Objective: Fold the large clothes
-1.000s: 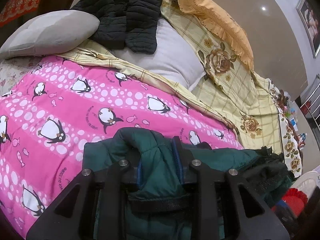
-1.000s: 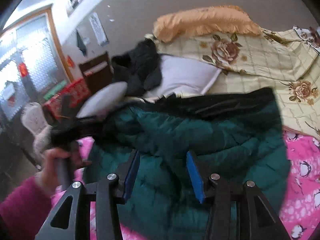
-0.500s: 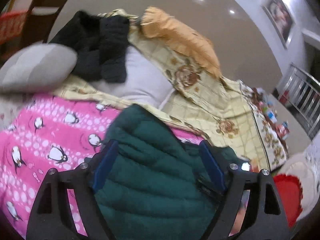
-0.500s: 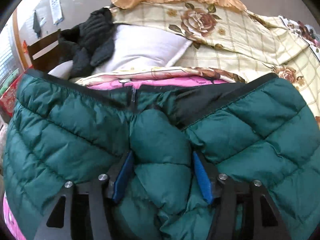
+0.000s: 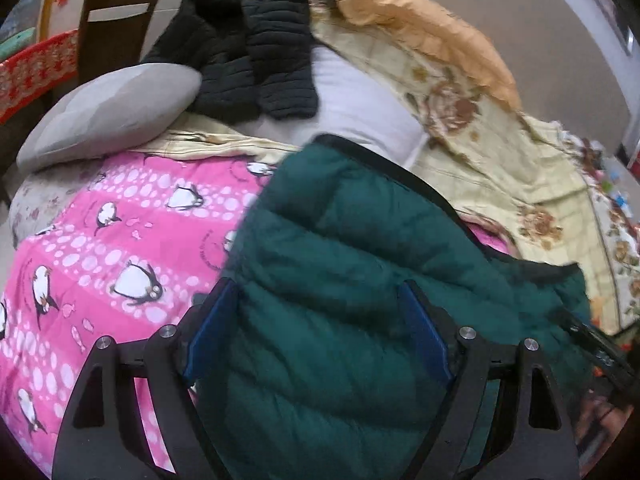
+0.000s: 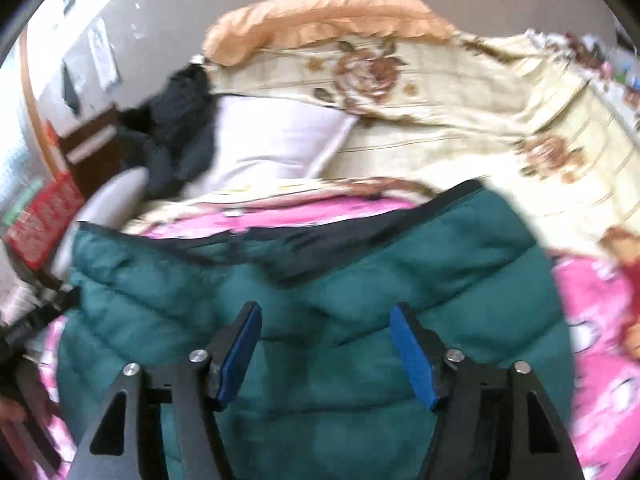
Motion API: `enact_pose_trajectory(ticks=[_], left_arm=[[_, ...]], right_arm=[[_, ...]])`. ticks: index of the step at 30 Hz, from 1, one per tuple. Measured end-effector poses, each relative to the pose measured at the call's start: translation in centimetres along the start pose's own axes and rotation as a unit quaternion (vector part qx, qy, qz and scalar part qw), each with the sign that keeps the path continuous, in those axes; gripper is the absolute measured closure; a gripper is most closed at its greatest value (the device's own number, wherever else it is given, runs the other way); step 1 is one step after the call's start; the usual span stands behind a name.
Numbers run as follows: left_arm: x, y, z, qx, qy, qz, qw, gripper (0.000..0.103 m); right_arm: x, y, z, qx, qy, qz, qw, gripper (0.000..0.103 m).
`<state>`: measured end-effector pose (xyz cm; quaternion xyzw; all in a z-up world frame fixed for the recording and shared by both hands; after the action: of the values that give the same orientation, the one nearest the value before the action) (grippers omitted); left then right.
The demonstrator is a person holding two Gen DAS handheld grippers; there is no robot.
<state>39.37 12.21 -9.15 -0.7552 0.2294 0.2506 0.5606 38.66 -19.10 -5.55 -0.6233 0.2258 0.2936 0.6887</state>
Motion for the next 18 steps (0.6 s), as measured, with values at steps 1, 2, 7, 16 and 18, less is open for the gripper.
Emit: enact_pose_trajectory(ticks=[1, 2, 7, 16, 18], left_arm=[[0.4, -0.1, 0.2, 0.003, -0.015, -0.003, 0.9999, 0.020], [1.1, -0.1, 0.6, 0.006, -0.024, 0.001, 0.9997, 0.020], [3.7, 0.8, 2.0, -0.025, -0.015, 0.024, 0.9993, 0.019], [4.4, 0.9, 1.9, -0.019, -0.007, 0.017, 0.9996, 0.018], [3.0, 0.6, 1.6, -0.004, 0.002, 0.014, 0.9999, 0.018]], right_arm=[[0.5, -0.1, -1.1, -0.004, 0.017, 0.010, 1.000, 0.037], [1.0, -0.1, -1.8, -0.003, 0.026, 0.018, 0.999, 0.037], [4.6, 0.3, -3.7, -0.015, 0.054, 0.037, 0.998, 0.034], [5.7, -0.1, -3.5, -0.014, 0.047, 0.028, 0.998, 0.028], [3.4, -0.2, -3.2, -0.010, 0.037, 0.012, 0.999, 0.028]])
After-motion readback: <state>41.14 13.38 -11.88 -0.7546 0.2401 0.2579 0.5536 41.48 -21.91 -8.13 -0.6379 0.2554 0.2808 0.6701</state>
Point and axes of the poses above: each gripper's, at about its wrist camera, not at the fingertips, and x roughly the way its jaws point, z to its left, y to its underside, the point moved 8 cm from there along x, roughly the way its jaws point, and after that the axes turned 4 degrees about -z, right-handed, at the moved point
